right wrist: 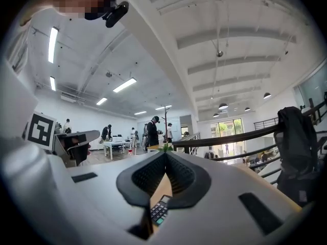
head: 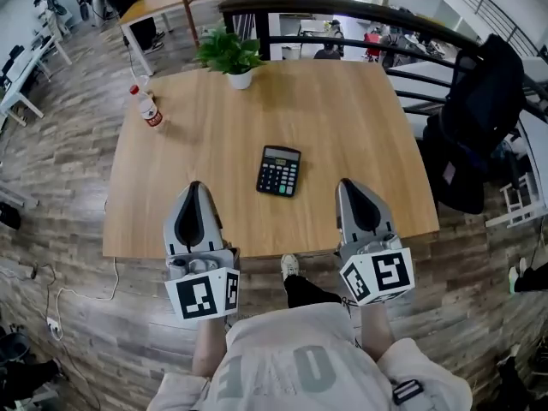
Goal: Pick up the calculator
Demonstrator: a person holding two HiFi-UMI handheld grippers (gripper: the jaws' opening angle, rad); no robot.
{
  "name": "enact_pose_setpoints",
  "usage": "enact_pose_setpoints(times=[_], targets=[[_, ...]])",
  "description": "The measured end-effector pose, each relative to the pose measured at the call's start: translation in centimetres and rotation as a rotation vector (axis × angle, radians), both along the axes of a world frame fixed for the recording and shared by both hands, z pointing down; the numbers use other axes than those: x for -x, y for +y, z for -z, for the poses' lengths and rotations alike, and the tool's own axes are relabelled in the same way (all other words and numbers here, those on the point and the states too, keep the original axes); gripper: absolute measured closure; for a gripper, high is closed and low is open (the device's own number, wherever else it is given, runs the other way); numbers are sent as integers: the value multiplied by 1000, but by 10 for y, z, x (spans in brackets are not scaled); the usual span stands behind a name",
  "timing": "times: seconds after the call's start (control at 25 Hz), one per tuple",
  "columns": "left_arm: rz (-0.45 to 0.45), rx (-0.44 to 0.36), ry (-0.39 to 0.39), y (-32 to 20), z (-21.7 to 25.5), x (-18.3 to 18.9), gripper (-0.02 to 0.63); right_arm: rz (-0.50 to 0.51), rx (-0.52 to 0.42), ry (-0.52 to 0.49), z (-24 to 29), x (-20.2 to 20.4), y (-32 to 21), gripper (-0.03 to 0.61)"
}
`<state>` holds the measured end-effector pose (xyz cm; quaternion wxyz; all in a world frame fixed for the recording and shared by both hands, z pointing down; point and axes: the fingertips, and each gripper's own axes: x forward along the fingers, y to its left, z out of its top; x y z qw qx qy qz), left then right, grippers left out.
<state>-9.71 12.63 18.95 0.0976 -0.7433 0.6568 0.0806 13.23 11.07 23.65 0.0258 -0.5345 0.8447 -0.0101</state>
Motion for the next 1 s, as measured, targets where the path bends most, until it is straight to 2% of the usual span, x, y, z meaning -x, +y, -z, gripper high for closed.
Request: enact_pose_setpoints(times=[0.24,0.4,0.68,1.0], targets=[[90,35,0,-77,-3,-4,604,86,91,-18,-20,-8,-95,560],[136,60,-16,-112,-1,1,604,143,165,-45,-33,0,-135,560],[148,101,-26,-147,-14,-4,604,213,204,-10,-55,7,-161,560],[152,103,3,-163,-14,1,604,222,246,-45,-58,9,-166,560]])
